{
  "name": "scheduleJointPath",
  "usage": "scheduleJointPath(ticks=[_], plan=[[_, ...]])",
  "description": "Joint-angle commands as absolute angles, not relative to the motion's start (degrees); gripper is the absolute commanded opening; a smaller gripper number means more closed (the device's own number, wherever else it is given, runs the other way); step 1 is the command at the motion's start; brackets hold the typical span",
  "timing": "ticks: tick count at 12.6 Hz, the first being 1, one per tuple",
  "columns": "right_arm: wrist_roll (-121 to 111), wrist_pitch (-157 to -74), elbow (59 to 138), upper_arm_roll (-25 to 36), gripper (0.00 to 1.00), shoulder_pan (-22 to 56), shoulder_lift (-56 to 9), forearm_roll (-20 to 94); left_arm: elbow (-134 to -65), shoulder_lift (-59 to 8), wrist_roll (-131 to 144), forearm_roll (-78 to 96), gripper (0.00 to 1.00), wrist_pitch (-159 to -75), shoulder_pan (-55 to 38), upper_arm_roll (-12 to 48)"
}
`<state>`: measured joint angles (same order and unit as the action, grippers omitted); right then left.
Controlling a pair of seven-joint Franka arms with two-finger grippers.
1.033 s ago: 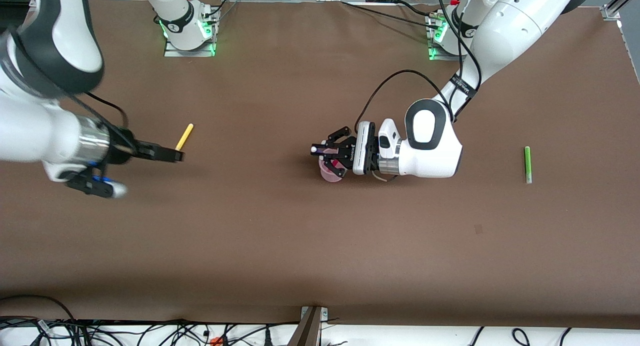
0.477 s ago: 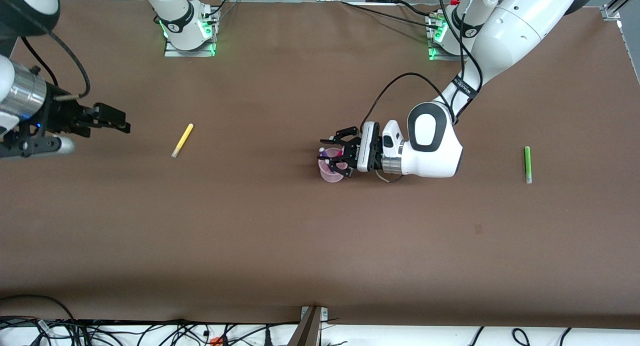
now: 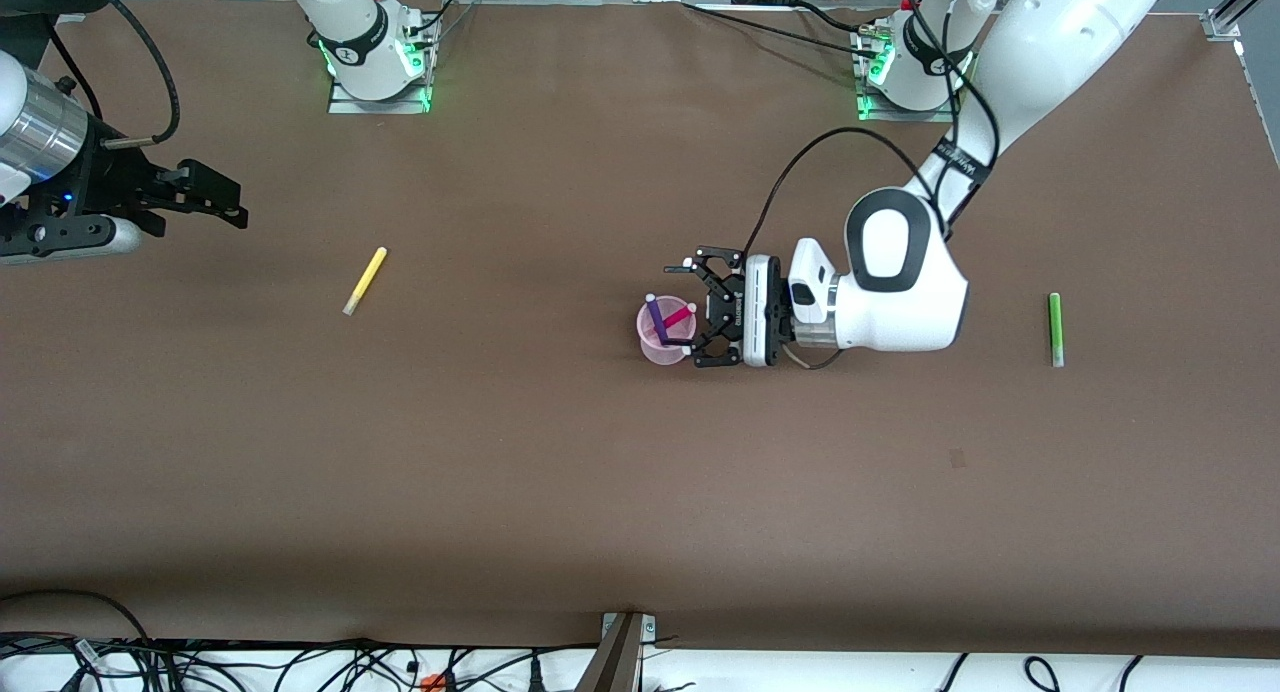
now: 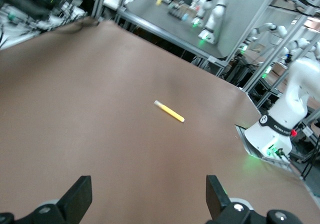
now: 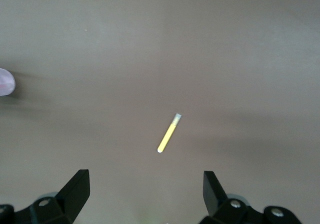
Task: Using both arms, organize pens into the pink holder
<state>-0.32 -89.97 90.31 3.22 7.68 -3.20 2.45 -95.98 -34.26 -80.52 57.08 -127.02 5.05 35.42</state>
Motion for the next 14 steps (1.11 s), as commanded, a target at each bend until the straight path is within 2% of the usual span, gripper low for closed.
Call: scheduleJointPath(ticks=[1, 3, 7, 10, 11, 14], plan=[[-1.1, -90.6, 89.7, 3.4, 1.00, 8.2, -2.7, 0.3, -92.7, -33.0, -59.1, 46.8, 1.00, -124.0, 5.5, 35.2], [-0.6, -90.4, 89.1, 3.3, 1.00, 8.8, -2.7, -0.2, -87.5, -33.2, -43.9, 33.7, 1.00, -117.6, 5.5, 33.4], [-0.4, -90.3, 87.7, 3.5, 1.00, 8.3, -2.7, -0.4, -75.4, -33.2, -21.7, 19.5, 1.00, -95.9, 5.7, 30.9], [-0.4, -90.2, 87.7, 3.2, 1.00, 8.6, -2.7, -0.5, -74.1, -29.5, -10.8, 1.9, 1.00, -88.4, 5.5, 30.4], [-0.4, -90.2, 87.7, 3.1, 1.00, 8.6, -2.7, -0.5, -74.2, -26.5, -7.3, -1.5, 1.00, -87.6, 5.3, 30.1], [-0.4, -90.1, 87.7, 3.2, 1.00, 8.6, -2.7, -0.4, -72.2, -23.0, 0.8, -7.5, 1.00, -81.4, 5.2, 24.8]])
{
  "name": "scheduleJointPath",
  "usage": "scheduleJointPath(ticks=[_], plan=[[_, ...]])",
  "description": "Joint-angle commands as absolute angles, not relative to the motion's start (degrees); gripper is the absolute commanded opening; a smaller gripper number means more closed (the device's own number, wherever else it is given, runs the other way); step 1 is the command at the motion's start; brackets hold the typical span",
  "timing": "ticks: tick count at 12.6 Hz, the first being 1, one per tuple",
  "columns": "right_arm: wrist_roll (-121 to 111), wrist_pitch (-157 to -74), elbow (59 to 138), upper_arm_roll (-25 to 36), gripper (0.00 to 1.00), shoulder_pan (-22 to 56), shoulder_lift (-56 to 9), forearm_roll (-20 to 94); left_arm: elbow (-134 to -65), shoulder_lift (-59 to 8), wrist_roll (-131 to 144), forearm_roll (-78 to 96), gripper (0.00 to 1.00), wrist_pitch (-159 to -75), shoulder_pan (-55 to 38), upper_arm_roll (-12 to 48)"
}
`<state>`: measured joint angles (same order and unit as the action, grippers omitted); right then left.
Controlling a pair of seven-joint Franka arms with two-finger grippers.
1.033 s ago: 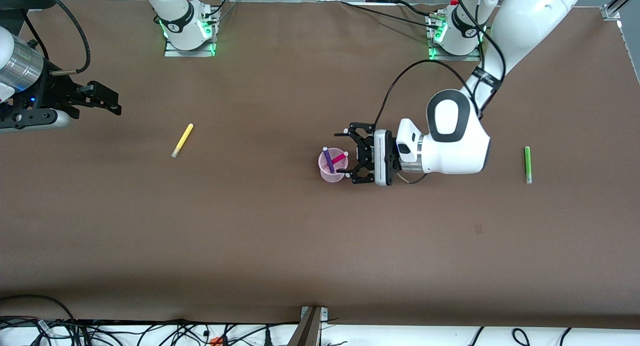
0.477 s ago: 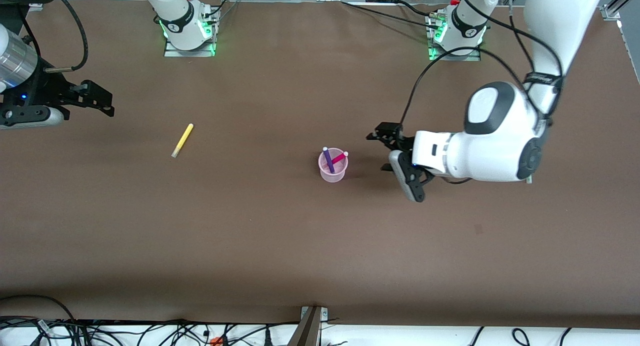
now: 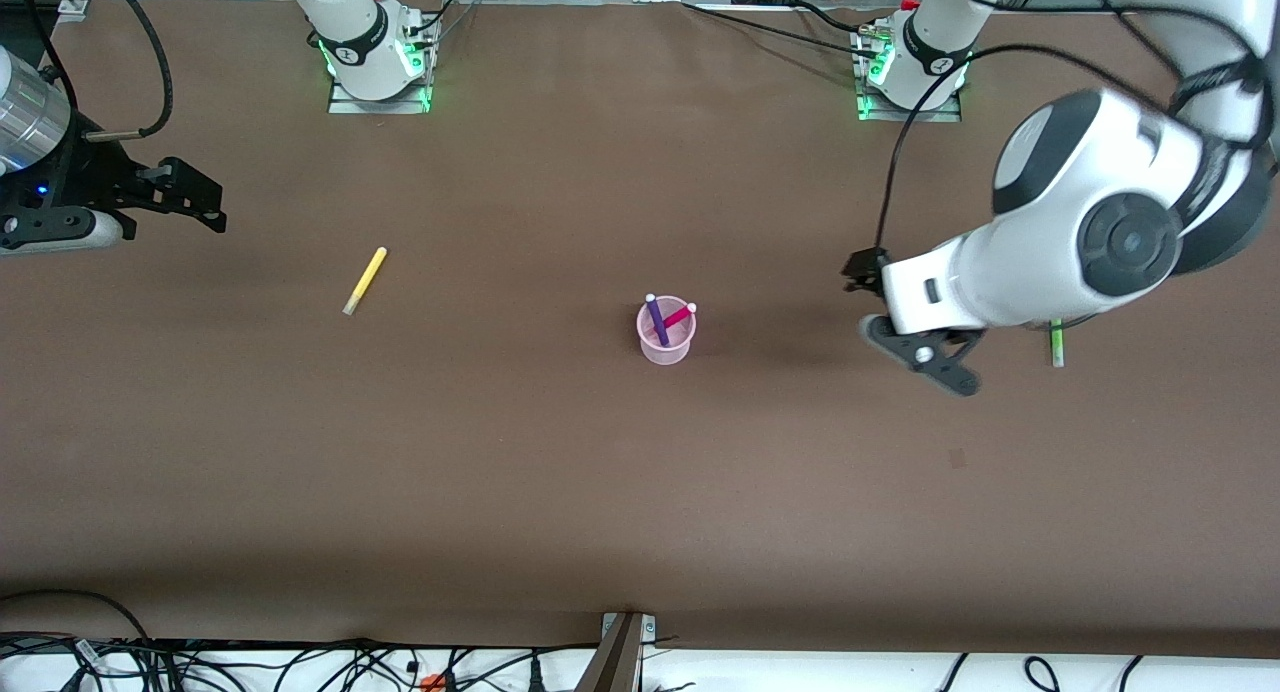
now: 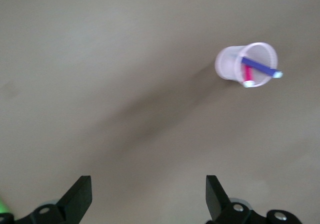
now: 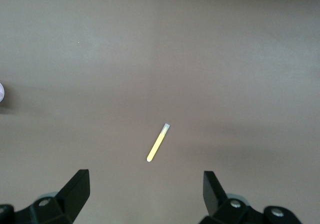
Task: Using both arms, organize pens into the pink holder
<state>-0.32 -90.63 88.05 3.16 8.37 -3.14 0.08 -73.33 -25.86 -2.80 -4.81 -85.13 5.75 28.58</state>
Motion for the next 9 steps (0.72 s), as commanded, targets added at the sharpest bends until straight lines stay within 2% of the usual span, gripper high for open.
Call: scheduleJointPath(ticks=[1, 2, 5, 9], plan=[[-0.4, -90.1, 87.7, 3.1, 1.00, 8.7, -2.6, -0.5, -71.9, -20.2, 1.0, -8.0, 1.00, -80.8, 2.4, 18.9], [-0.4, -90.2, 87.7, 3.1, 1.00, 8.7, -2.6, -0.5, -72.4, -18.6, 0.4, -7.0, 1.00, -80.9, 0.5, 13.3], [-0.4, -90.2, 87.7, 3.1, 1.00, 8.7, -2.6, -0.4, -78.2, -11.8, 1.3, -6.9, 1.00, -83.5, 0.6, 9.9], [-0.4, -90.1, 87.7, 3.0, 1.00, 8.7, -2.6, -0.5, -96.6, 3.6, 1.3, -3.2, 1.00, -95.5, -1.9, 2.3]])
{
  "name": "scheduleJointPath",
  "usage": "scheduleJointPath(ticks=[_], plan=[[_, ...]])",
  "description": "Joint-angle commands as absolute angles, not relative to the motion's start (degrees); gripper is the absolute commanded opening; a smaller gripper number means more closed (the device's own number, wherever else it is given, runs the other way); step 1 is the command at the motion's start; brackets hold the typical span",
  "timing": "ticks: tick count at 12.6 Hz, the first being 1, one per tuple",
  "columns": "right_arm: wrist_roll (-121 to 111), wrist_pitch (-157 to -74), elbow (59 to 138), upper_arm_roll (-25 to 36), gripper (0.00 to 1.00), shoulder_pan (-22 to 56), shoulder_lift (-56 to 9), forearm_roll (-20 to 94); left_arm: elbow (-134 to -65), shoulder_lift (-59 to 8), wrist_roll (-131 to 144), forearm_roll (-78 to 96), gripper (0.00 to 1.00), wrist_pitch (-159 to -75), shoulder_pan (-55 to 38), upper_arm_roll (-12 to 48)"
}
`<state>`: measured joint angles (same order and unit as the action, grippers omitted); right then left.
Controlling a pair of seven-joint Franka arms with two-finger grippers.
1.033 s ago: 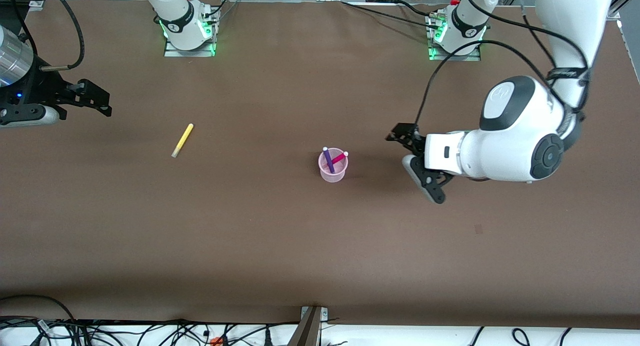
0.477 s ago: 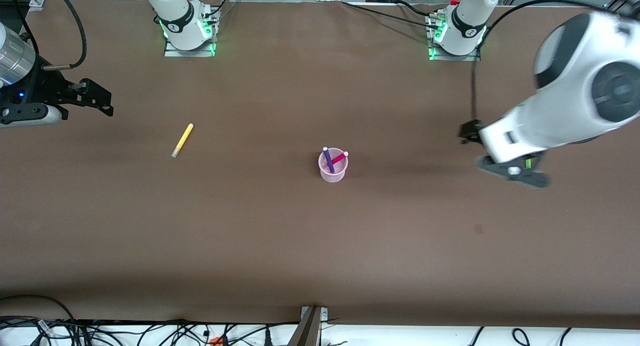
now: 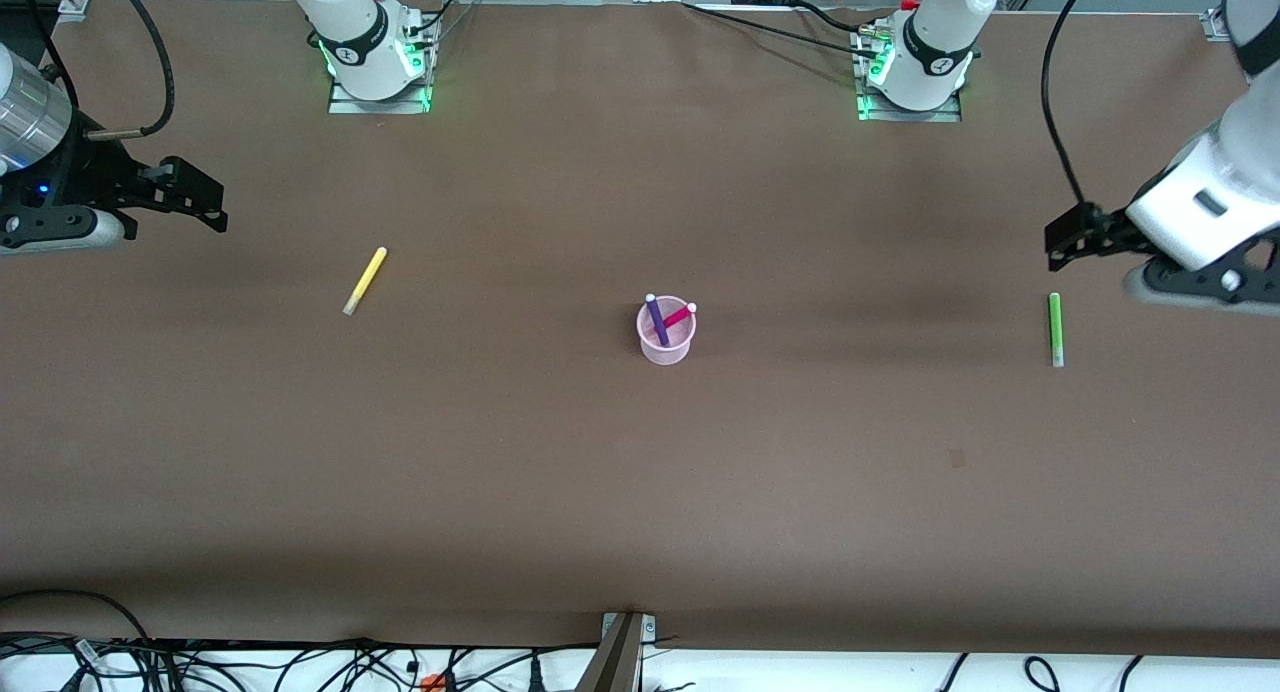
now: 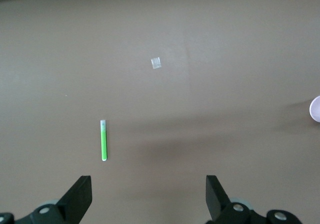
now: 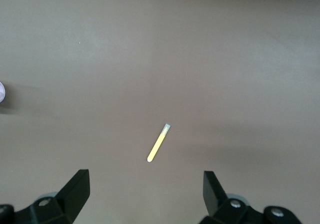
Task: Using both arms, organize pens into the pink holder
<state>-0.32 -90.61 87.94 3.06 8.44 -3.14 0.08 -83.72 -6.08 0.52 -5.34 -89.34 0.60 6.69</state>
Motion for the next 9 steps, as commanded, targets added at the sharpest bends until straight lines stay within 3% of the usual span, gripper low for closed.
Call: scheduleJointPath(ticks=[1, 9], plan=[[-0.4, -90.2, 87.7, 3.0, 1.00, 8.7, -2.6, -0.5, -97.8, 4.3, 1.3, -3.1, 1.00, -96.5, -3.3, 0.2], [-0.5, -90.1, 87.7, 2.9, 1.00, 8.7, -2.6, -0.5, -97.6, 4.0, 1.0, -3.3, 1.00, -95.9, -2.7, -0.3]])
